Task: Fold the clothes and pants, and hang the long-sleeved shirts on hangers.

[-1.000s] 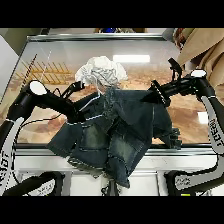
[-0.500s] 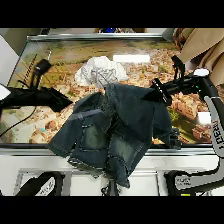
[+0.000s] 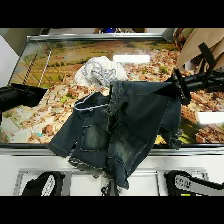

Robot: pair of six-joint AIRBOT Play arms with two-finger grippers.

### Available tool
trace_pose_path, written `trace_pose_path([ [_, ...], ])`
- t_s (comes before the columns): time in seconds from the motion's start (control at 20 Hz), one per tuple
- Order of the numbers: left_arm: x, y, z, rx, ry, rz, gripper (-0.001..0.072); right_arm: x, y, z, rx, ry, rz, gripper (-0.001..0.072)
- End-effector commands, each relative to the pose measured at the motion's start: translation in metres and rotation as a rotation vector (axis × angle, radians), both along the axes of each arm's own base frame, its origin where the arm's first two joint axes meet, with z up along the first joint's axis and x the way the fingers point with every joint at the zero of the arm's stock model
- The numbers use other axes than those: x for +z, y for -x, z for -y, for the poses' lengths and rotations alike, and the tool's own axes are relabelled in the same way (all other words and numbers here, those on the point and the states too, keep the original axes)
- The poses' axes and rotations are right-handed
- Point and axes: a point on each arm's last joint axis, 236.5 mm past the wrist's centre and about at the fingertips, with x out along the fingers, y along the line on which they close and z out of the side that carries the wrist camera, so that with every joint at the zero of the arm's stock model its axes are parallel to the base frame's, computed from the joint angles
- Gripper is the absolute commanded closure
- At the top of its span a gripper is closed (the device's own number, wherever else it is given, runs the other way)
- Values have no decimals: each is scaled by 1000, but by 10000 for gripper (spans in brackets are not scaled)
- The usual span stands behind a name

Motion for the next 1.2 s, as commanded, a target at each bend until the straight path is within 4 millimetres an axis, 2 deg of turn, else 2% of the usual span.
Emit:
trace_pose_path([
  [0.0, -32, 17, 9, 64, 113, -105, 319, 28, 0, 3, -73, -32, 47, 687],
  [0.05, -49, 24, 23, 38, 135, -149, 284, 33, -1, 3, -80, -47, 52, 687],
  [0.1, -64, 31, 37, 19, 160, -192, 173, 36, -4, 3, -95, -61, 45, 687],
  [0.15, -78, 37, 54, -4, 190, -239, 129, 39, -8, 3, -114, -74, 39, 687],
  [0.3, -108, 48, 109, -103, 225, -307, 131, 41, -14, 4, -149, -82, 25, 687],
  [0.5, -117, 51, 188, -234, 250, -277, 150, 41, -17, 4, -166, -84, 9, 686],
  [0.55, -121, 51, 203, -239, 259, -278, 151, 41, -17, 4, -166, -84, 9, 686],
  [0.65, -138, 46, 218, -216, 215, -268, 152, 41, -17, 4, -166, -84, 9, 686],
  [0.8, -161, 41, 224, -126, 193, -308, 152, 41, -17, 4, -166, -84, 9, 686],
  [0.95, -171, 39, 232, -116, 157, -324, 161, 41, -17, 4, -166, -84, 9, 686],
  [1.0, -181, 26, 238, -110, 95, -354, 161, 41, -17, 4, -169, -86, -6, 686],
  [1.05, -204, 15, 197, 3, -21, -515, 687, 43, -15, 4, -174, -87, -16, 685],
  [1.15, -193, 3, 176, 61, 7, -499, 687, 50, -10, 2, -175, -82, 1, 686],
])
